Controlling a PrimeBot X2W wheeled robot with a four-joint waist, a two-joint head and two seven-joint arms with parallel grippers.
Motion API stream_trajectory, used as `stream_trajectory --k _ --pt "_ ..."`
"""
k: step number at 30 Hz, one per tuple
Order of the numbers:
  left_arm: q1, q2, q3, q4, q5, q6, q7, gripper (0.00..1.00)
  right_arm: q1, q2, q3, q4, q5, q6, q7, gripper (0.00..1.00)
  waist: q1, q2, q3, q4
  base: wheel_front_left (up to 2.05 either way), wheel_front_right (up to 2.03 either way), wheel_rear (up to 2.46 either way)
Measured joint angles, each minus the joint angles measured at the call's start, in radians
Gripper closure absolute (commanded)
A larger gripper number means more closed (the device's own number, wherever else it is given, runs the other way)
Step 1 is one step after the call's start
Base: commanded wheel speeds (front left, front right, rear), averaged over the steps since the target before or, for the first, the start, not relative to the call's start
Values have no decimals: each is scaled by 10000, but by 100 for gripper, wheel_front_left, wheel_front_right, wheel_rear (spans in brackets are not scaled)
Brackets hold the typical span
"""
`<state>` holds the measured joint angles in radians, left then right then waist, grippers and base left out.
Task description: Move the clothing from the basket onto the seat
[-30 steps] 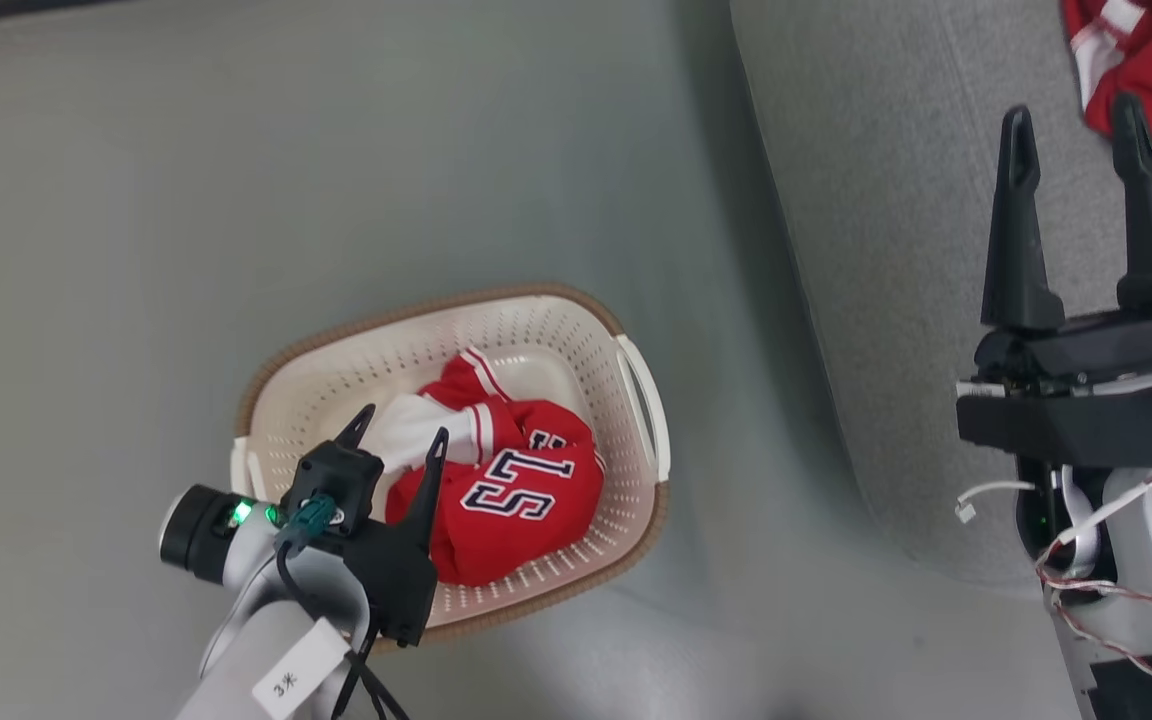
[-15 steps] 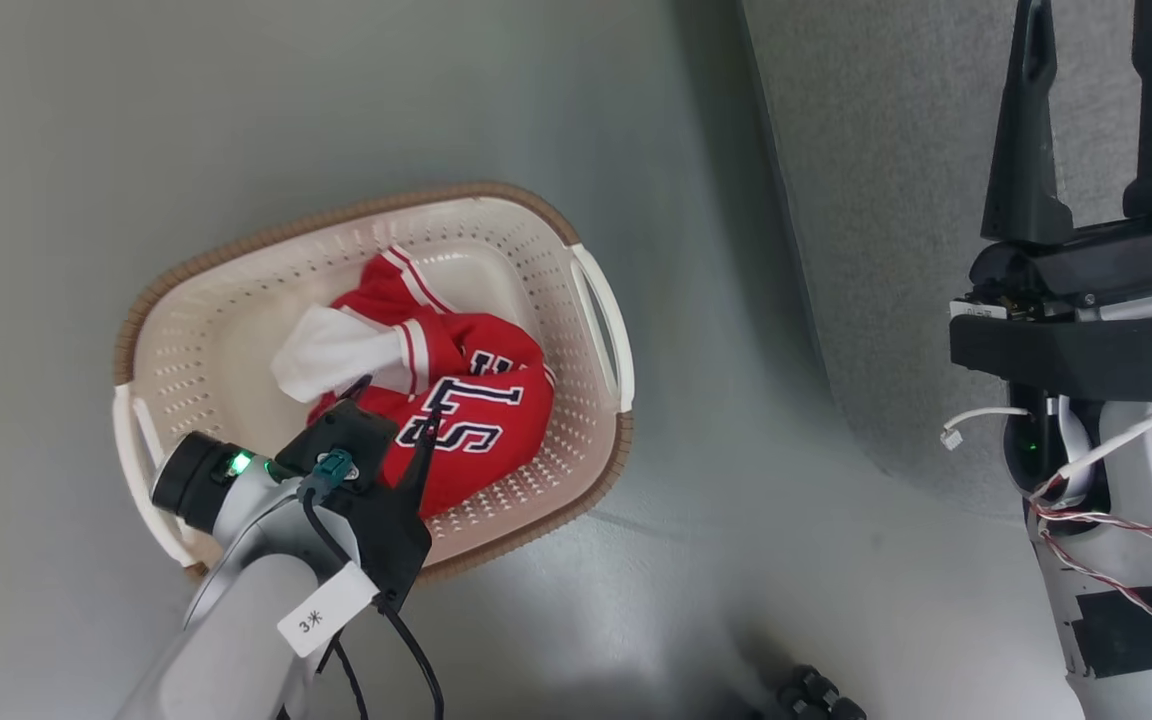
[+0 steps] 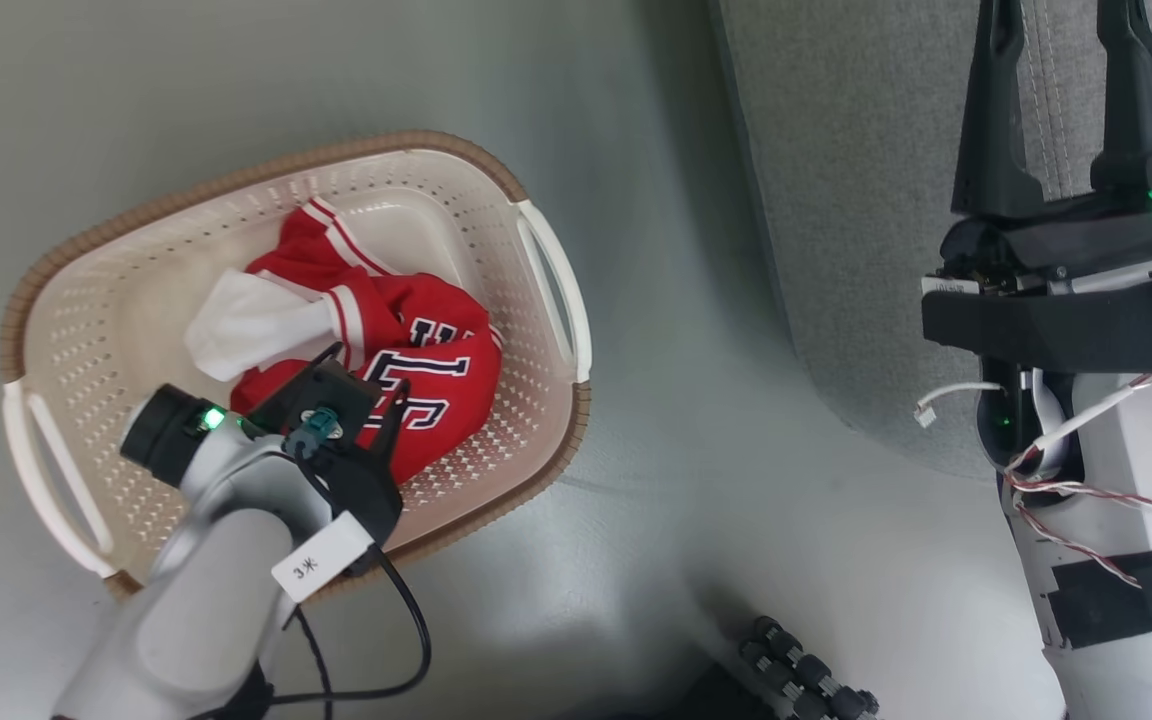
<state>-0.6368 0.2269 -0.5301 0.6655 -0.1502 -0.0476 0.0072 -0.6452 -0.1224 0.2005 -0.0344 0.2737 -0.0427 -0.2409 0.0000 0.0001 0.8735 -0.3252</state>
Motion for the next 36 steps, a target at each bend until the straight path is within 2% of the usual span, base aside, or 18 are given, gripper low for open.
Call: stream_trajectory --k 7,15,16,17,18,19,29,36 --pt "-418 314 -98 546 305 -148 171 0 -226 146 128 255 0 90 -82 0 0 0 282 -313 0 0 0" --pt "-606 291 -366 1093 462 -234 267 0 -230 249 178 514 0 167 -121 0 0 -1 406 -536 0 0 0" --pt "-626 255 -385 1141 462 -242 267 5 -230 251 176 552 0 173 -128 0 0 -2 409 -551 0 0 0" --pt "-643 211 -403 1193 462 -242 267 56 -230 253 174 596 0 180 -130 0 0 -1 409 -563 0 0 0" --pt "-674 171 -435 1267 462 -247 265 87 -232 257 169 658 0 180 -136 0 0 -2 405 -572 0 0 0" --pt "-709 138 -477 1329 462 -314 261 100 -232 259 163 740 0 182 -157 0 -1 -1 391 -576 0 0 0" --pt "-712 -399 -474 1561 337 -318 -566 100 -234 286 36 1290 -17 209 -159 0 -1 -1 -51 -486 0 0 0" --pt "-709 -1076 -362 1576 109 -318 -1463 100 -211 0 -169 1816 -217 253 -159 0 0 -1 -700 -212 0 0 0"
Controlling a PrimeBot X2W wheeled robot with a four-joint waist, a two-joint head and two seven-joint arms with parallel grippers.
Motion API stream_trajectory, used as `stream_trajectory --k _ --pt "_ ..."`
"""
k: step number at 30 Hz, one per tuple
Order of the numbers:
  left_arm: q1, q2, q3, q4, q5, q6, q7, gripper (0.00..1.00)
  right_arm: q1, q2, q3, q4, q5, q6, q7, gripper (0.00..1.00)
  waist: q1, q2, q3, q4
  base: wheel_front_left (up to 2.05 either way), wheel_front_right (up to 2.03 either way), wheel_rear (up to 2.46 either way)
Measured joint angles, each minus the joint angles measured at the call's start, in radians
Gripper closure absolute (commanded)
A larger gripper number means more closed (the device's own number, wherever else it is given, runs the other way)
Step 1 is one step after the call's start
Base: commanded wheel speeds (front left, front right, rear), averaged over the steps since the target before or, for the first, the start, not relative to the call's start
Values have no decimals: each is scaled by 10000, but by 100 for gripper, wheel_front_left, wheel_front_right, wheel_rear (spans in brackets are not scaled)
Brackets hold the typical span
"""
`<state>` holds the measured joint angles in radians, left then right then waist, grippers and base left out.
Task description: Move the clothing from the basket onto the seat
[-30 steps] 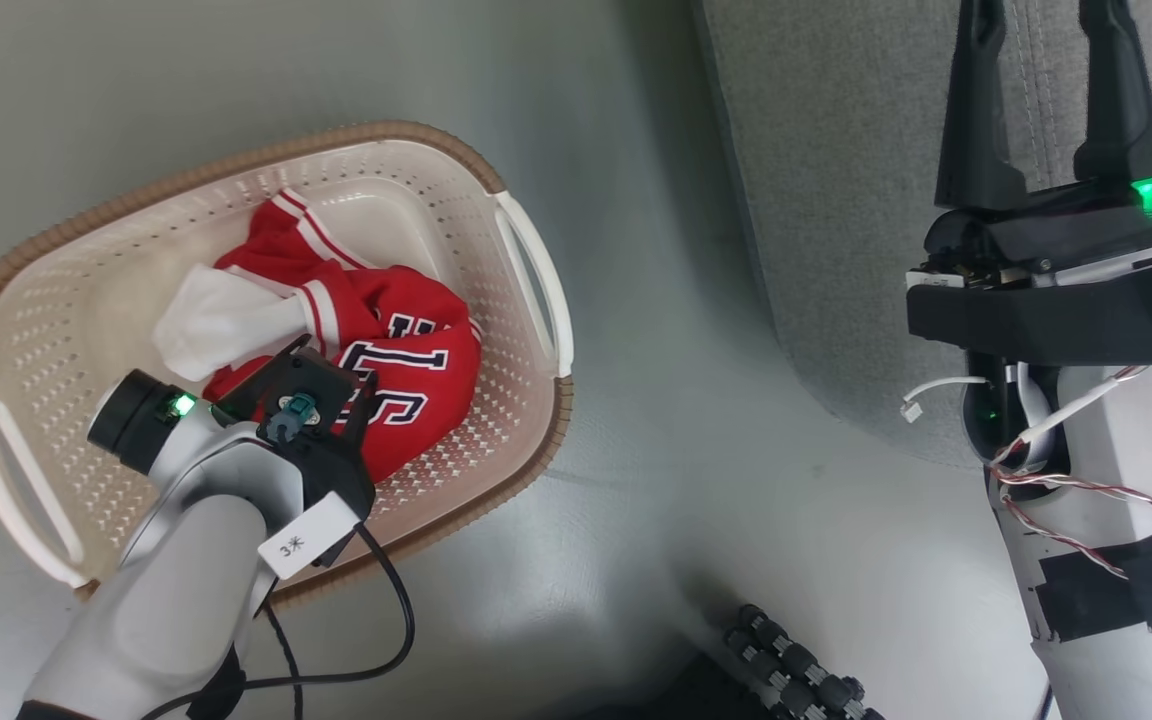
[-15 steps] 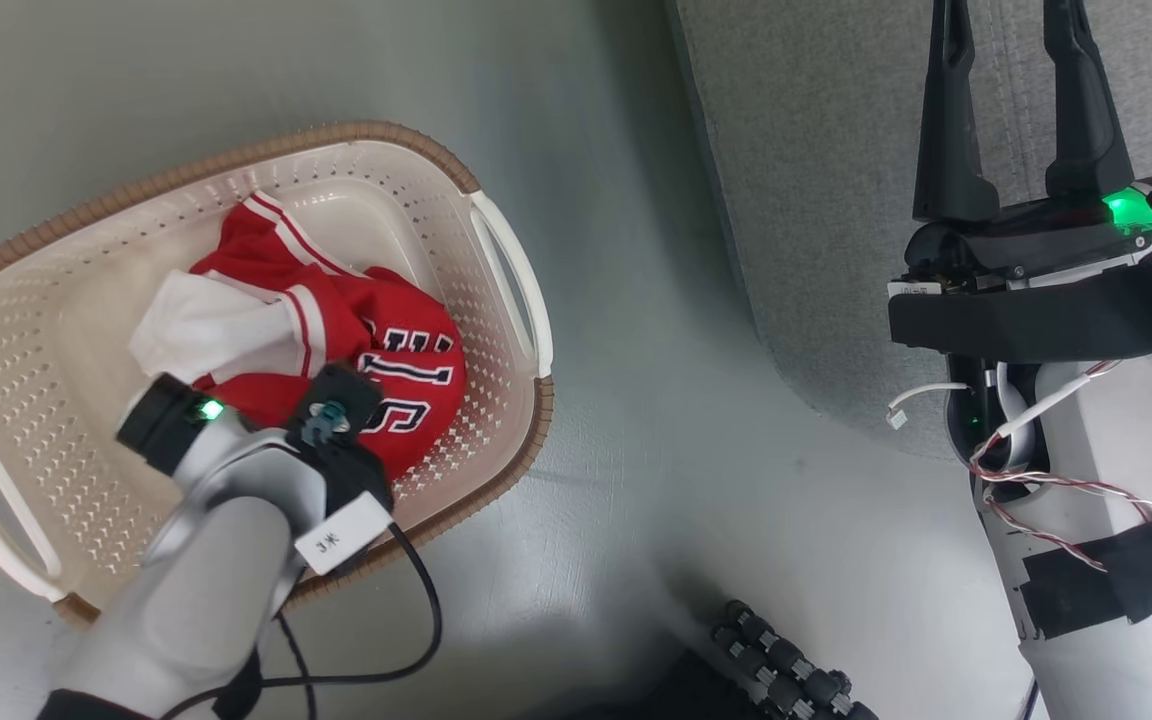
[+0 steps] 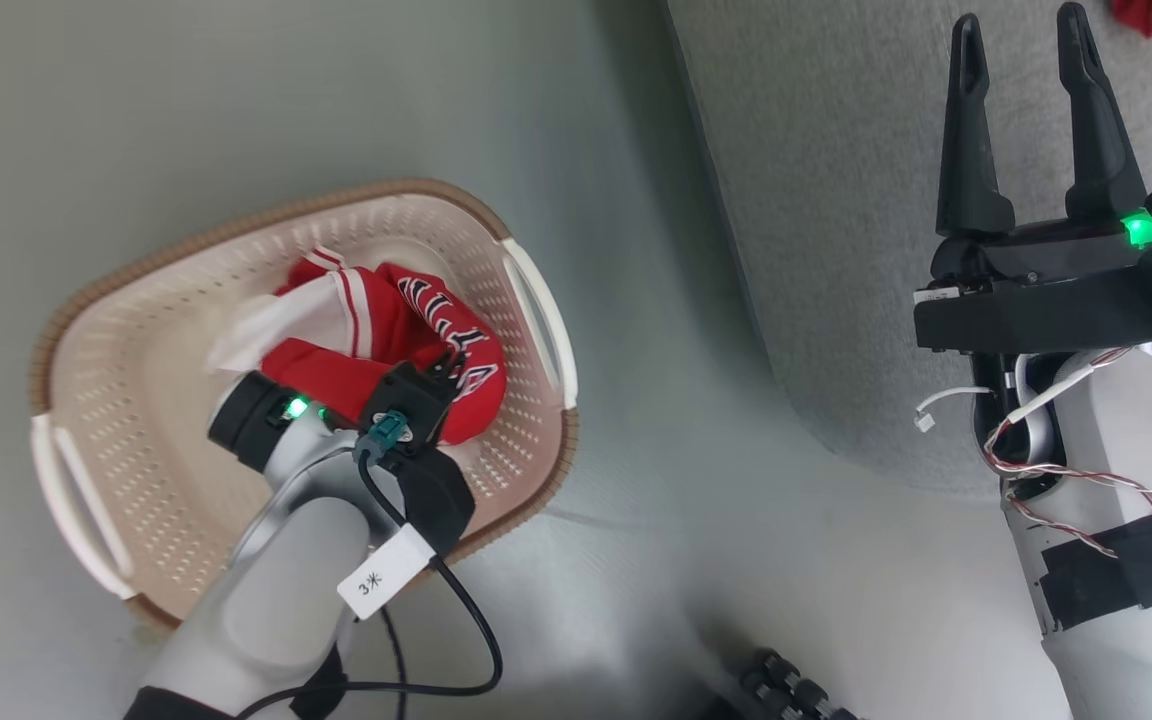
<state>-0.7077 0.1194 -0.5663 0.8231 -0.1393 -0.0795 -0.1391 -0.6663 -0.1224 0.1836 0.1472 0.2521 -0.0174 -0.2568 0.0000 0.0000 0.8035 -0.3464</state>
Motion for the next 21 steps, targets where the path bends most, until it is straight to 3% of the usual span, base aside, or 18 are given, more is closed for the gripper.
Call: stream_trajectory --k 8,21 --pt "35 -374 194 23 -541 -12 -834 100 377 -259 -161 458 -90 56 0 0 0 0 -1096 653 0 0 0" --pt "196 -598 437 -65 -1139 -184 -1051 100 1400 -431 -307 1058 -123 58 0 0 -1 -1 -2933 1754 0 0 0"
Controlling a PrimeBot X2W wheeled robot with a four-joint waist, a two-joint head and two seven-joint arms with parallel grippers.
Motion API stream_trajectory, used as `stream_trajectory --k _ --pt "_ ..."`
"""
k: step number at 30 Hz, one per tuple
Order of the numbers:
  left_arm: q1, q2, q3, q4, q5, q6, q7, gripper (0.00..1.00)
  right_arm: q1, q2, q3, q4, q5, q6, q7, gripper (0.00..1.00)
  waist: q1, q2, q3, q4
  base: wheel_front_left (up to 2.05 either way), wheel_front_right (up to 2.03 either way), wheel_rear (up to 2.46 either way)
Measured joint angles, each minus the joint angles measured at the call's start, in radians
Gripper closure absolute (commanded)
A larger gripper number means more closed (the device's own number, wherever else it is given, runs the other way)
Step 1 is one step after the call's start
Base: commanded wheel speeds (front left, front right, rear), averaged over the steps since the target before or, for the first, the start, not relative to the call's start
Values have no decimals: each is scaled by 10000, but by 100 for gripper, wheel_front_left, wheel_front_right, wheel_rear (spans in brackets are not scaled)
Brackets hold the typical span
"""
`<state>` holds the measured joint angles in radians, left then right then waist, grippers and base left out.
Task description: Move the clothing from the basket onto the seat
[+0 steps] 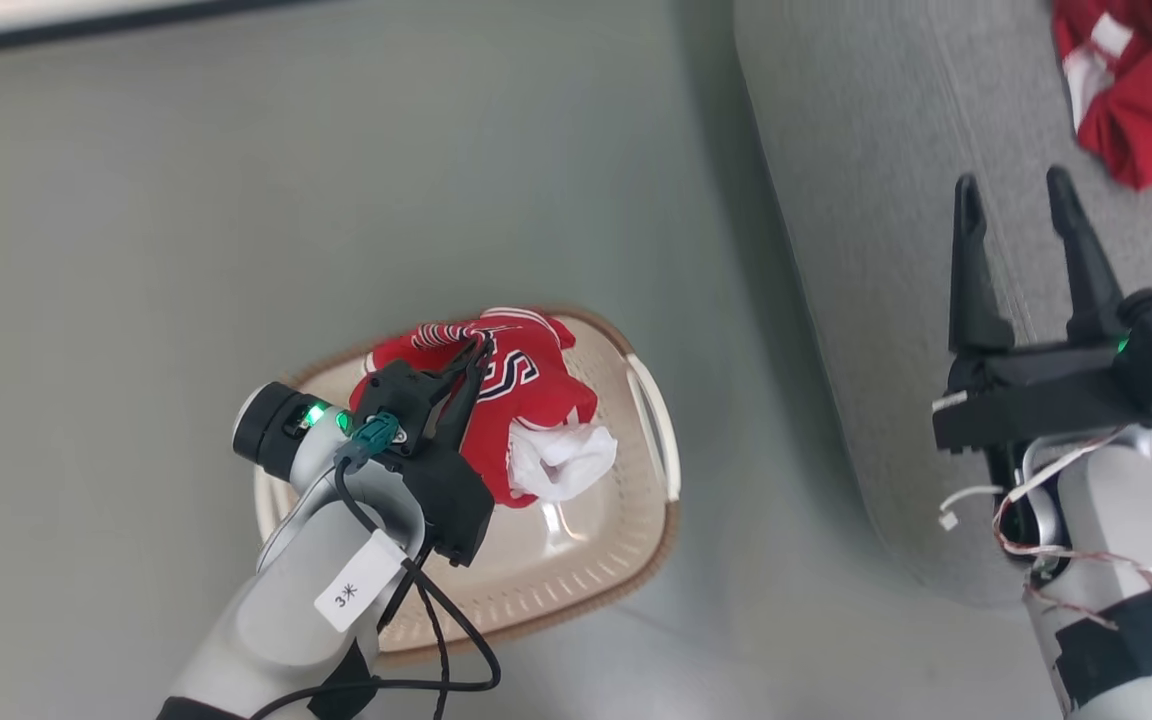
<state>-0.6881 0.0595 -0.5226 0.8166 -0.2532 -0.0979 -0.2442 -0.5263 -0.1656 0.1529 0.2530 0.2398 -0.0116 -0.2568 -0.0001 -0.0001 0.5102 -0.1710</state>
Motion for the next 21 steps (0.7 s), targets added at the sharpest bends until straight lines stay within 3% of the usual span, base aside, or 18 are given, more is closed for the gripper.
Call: stream_trajectory --k 21 --pt "11 -159 -163 -336 -541 -180 -52 100 2035 127 13 828 0 0 2 0 -2 -1 -3252 1092 0 0 0"
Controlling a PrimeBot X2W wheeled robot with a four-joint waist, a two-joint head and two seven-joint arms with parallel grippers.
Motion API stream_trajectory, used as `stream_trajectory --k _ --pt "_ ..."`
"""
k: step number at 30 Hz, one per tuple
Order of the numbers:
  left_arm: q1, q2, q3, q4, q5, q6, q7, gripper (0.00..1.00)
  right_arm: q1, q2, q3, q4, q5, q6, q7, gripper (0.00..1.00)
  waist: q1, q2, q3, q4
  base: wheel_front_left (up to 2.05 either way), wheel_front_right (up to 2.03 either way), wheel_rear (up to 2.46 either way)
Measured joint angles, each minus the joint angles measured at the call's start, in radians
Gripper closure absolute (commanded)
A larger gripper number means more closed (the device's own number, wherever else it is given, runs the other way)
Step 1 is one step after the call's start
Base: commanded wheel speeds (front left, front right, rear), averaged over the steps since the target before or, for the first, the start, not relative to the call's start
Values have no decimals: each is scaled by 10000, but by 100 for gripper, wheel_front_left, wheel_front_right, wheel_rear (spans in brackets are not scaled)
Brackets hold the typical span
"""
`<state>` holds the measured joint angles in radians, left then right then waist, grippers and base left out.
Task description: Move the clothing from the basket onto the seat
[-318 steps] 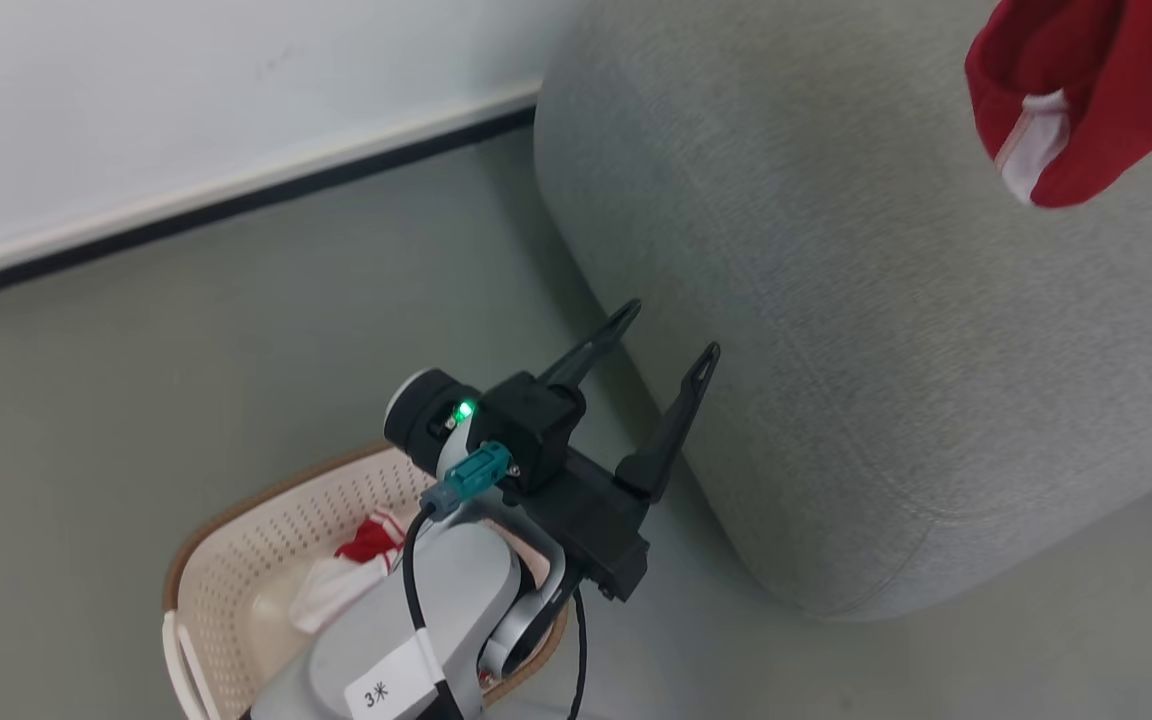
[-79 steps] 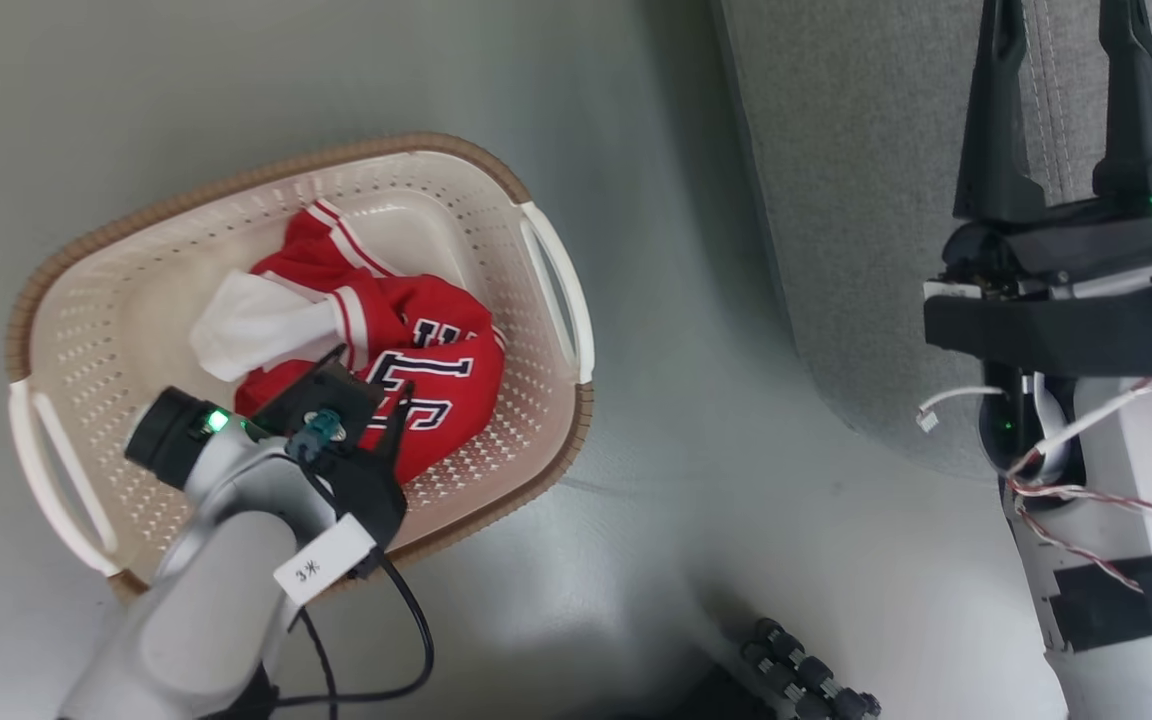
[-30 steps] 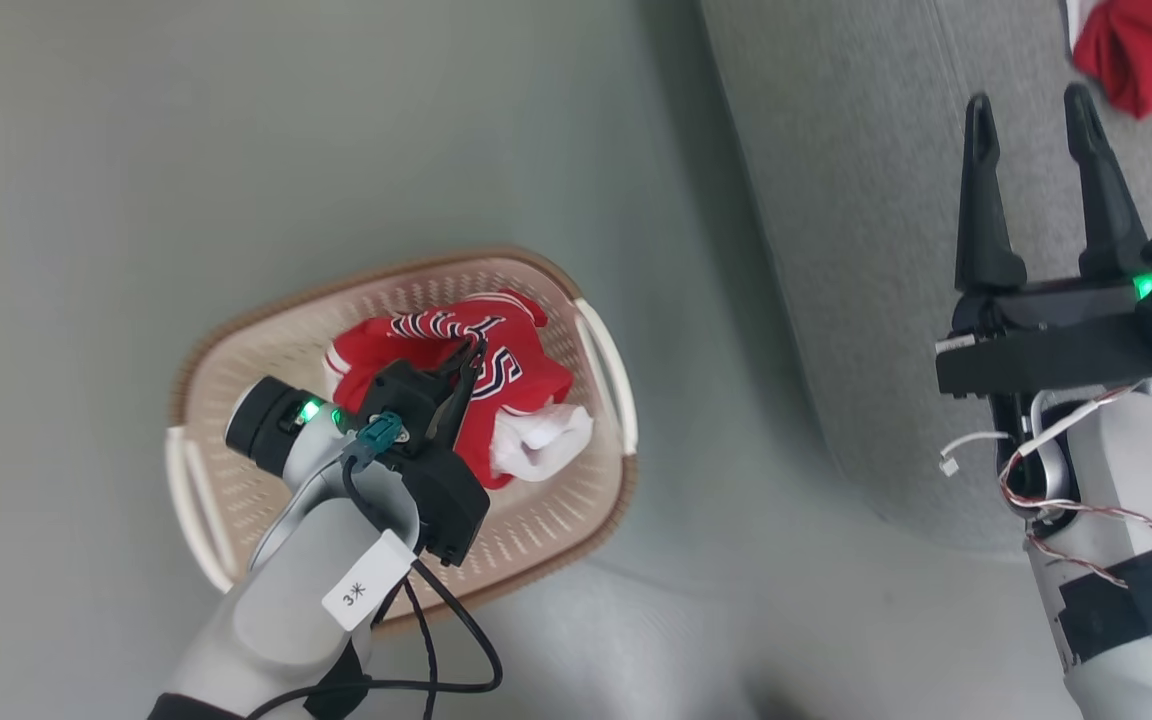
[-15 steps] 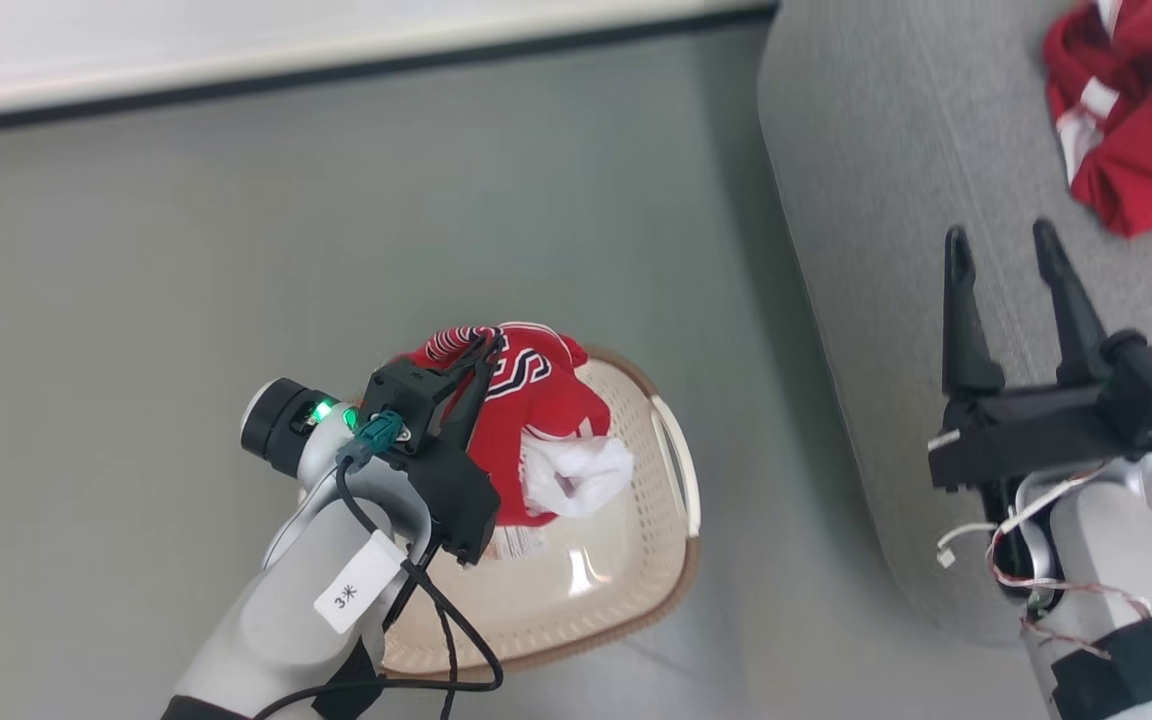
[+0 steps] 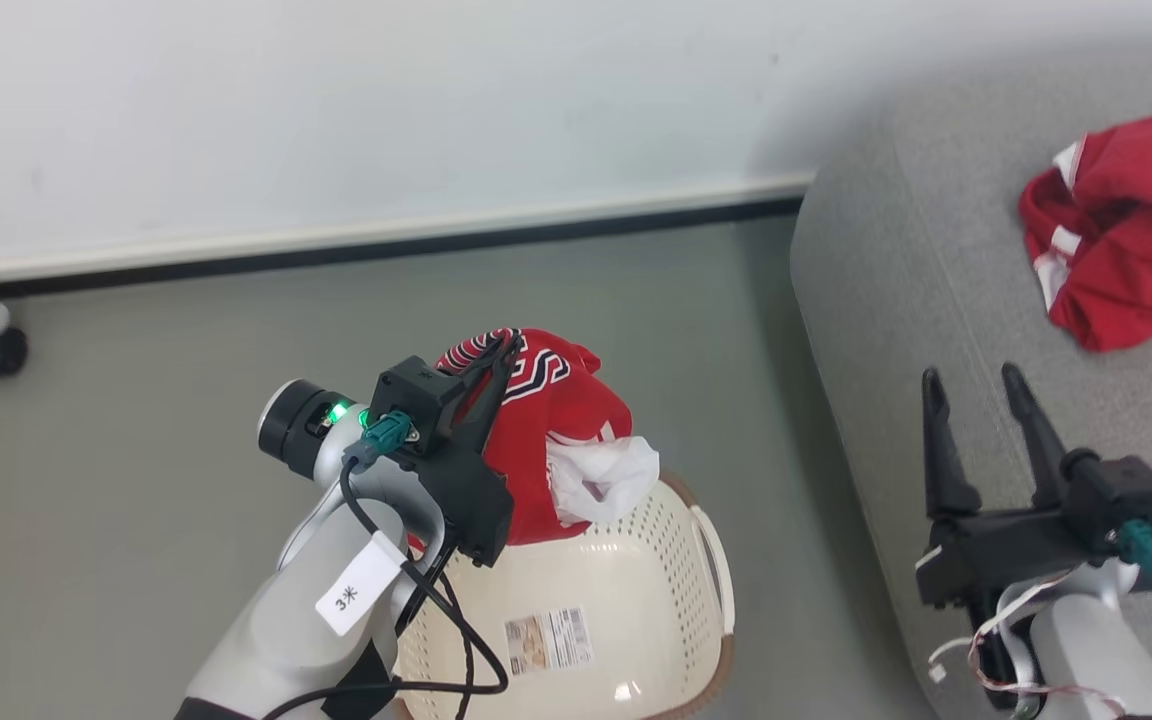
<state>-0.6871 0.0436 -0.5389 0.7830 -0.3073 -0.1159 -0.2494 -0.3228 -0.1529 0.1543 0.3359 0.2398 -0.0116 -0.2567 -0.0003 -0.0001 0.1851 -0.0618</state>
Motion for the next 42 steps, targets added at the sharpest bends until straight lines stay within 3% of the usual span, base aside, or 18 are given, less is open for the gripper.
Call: stream_trajectory --k 19,28,42 --pt "1041 -19 -614 -686 -435 -86 -2 100 1403 249 924 29 -194 332 0 0 1 0 -2671 622 0 0 0" --pt "1081 -15 -790 -1241 -466 -88 -2 100 1486 399 1498 109 -337 650 109 0 2 2 -2916 798 0 0 0" --pt "1037 -15 -1028 -2061 -512 -88 12 100 626 437 3162 1252 -807 1264 734 0 4 2 -2823 872 0 0 0"
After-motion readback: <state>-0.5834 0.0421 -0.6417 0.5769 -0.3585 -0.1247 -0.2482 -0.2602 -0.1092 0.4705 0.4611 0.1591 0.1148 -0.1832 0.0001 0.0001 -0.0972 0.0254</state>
